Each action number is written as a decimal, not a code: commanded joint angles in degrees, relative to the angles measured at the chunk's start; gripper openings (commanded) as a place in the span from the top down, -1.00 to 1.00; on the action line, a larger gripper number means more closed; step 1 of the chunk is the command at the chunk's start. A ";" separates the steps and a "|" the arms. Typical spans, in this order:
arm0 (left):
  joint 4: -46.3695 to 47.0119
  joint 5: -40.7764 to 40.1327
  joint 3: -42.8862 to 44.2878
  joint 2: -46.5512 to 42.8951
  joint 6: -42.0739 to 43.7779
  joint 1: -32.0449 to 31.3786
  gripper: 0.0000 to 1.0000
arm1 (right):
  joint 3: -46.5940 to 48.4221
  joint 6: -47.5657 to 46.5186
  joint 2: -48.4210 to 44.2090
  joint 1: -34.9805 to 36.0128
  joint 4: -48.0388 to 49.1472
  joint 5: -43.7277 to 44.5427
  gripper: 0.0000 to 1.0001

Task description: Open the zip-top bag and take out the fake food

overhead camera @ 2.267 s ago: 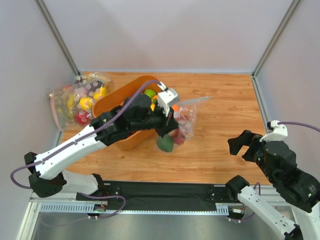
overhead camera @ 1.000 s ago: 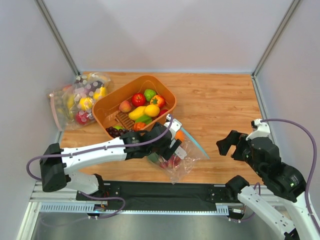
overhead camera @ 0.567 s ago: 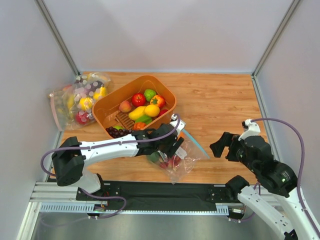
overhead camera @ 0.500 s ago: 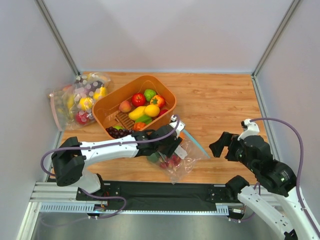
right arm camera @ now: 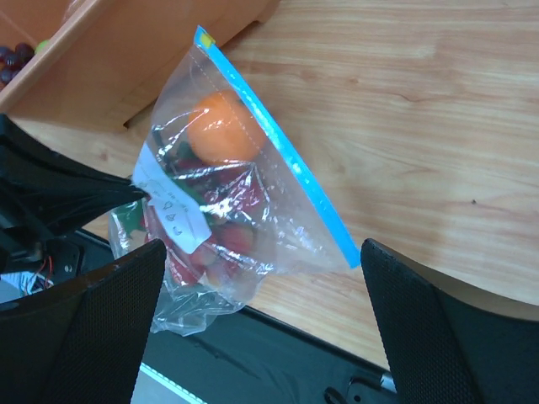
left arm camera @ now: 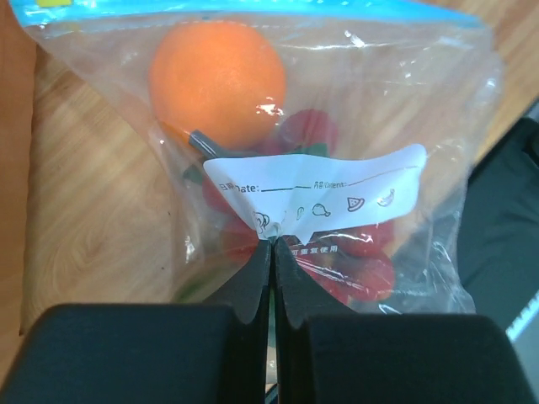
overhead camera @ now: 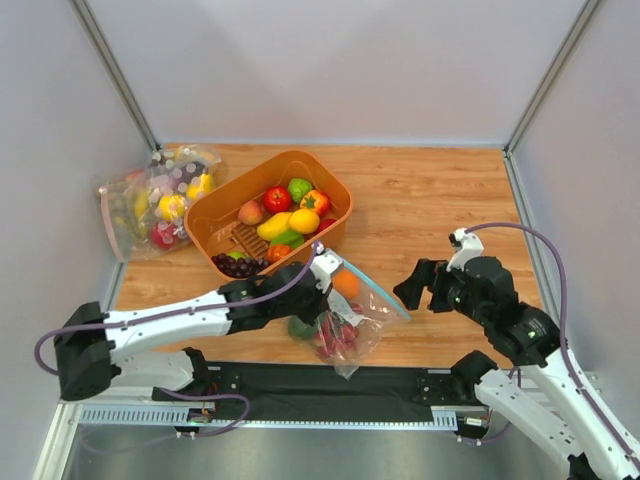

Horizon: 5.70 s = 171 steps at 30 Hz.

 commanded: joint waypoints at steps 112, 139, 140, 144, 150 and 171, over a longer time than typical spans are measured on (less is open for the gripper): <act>23.58 26.23 -7.41 -23.64 -2.85 -0.41 1.00 | 0.13 -5.10 1.42 1.02 24.39 -42.41 0.94; 19.00 28.25 -7.41 -26.11 -2.06 -0.41 1.00 | 12.97 -7.04 17.06 24.21 23.76 -12.08 -0.18; 18.91 28.25 -7.41 -26.11 -2.06 -0.41 1.00 | 13.14 -7.30 18.03 25.70 23.94 -10.77 -0.18; 18.39 28.08 -7.41 -26.11 -1.88 -0.41 1.00 | 13.23 -7.57 19.79 28.09 25.17 -9.09 -0.11; 17.68 27.64 -7.67 -26.81 -1.79 -0.41 1.00 | 13.67 -7.92 19.71 29.14 25.00 -6.01 0.00; 16.80 26.58 -7.32 -27.25 -1.36 -0.41 1.00 | 13.68 -7.65 19.44 29.15 24.20 -10.40 0.12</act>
